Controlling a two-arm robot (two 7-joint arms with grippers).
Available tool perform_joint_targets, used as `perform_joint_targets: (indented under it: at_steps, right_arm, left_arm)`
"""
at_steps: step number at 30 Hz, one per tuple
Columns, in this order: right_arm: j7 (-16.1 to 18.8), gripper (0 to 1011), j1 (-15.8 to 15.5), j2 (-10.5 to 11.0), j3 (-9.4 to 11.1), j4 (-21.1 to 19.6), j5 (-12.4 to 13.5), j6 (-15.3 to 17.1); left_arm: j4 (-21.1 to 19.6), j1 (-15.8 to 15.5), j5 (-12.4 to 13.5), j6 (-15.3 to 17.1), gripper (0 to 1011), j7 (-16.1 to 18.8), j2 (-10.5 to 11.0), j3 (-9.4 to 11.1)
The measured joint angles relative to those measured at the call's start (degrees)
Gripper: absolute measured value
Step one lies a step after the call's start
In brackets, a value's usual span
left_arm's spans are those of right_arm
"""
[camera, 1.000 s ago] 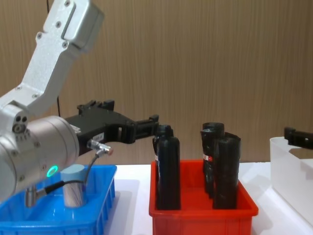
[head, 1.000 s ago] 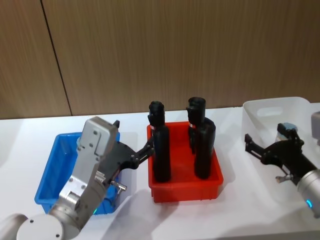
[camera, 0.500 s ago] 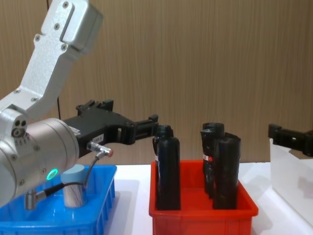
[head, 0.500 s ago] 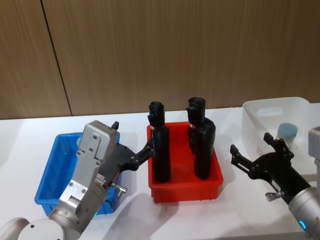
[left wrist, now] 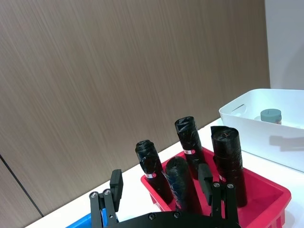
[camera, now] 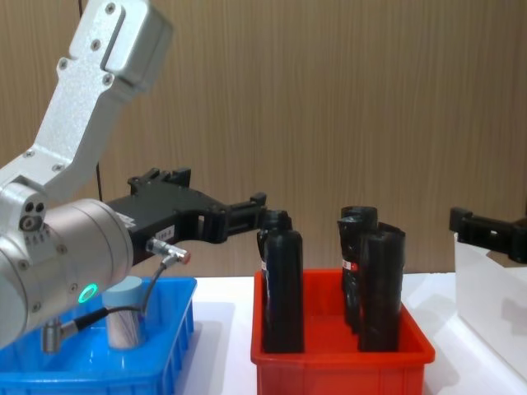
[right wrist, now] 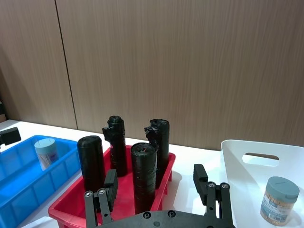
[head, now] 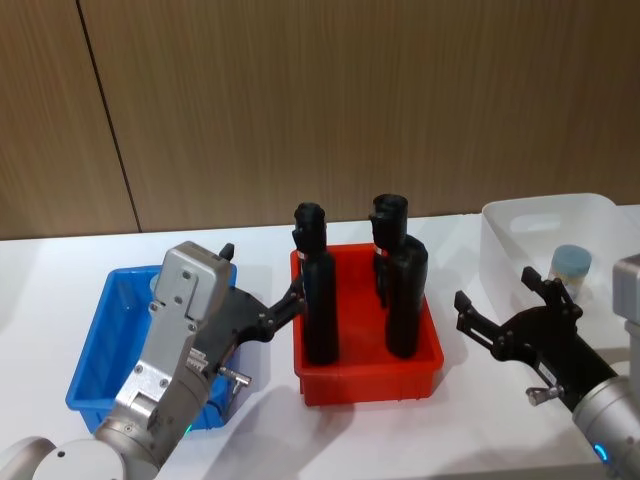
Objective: Pick the cotton swabs from the blue box and place them into the white box.
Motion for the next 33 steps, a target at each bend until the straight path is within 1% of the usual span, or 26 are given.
perform_joint_targets:
  at_steps: [9,15,22,33]
  right_arm:
    - [0.1,1002,0.13,-0.05,0.08,0.15,-0.07,0.06]
    - [1.08,1002,1.01,-0.08,0.3,1.53,-0.53,0.39]
    - [3.7,1002,2.57,0.03,0.73,4.05,-0.65,0.83]
    - [10.51,1002,6.64,-0.05,1.36,9.81,-0.22,1.07]
  left_arm:
    - [0.0,0.0,0.0,0.0,1004,-0.01,0.0,0.0]
    - [0.01,0.0,0.0,0.0,1004,-0.01,0.0,0.0]
    - [0.01,0.0,0.0,0.0,1004,-0.01,0.0,0.0]
    - [0.01,0.0,0.0,0.01,1004,-0.01,0.0,0.0]
